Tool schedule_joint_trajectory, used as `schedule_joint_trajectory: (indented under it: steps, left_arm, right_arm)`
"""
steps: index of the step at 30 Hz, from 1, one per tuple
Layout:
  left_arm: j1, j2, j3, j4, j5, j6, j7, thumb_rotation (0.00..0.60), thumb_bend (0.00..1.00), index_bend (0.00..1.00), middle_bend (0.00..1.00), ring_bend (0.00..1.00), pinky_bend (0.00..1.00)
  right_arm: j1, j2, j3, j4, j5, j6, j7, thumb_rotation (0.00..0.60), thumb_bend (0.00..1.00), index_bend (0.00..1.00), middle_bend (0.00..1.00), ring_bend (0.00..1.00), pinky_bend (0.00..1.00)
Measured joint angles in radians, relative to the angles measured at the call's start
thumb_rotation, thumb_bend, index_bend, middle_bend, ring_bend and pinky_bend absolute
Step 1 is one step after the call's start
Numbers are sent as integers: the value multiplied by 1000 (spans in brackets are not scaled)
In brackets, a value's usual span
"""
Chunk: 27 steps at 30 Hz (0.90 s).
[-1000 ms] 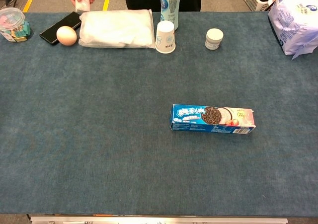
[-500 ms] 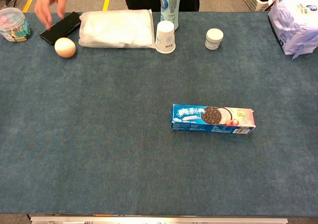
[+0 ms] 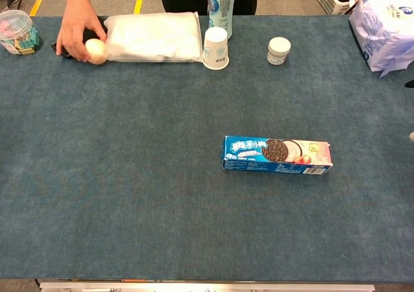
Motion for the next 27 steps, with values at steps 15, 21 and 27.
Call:
schedule_joint_trajectory:
  steps: [15,21,27]
  left_arm:
    - [17,16,1,-21,0,30,17,600,276,655,523,362,472]
    - [19,18,2,-25,0,33,21,600,276,655,523,362,472]
    - [18,17,1,-23,-2,31,22,600,277,655,523,362,472]
  right_arm:
    - [23,-1,-12,8,-9,-36,41,600,0,224,110,0,108]
    - [24,-5,-9,11,-8,-31,72,600,0,224,110,0,102]
    - [30,-7,-14,18,-13,-41,82,600,0,224,110,0,99]
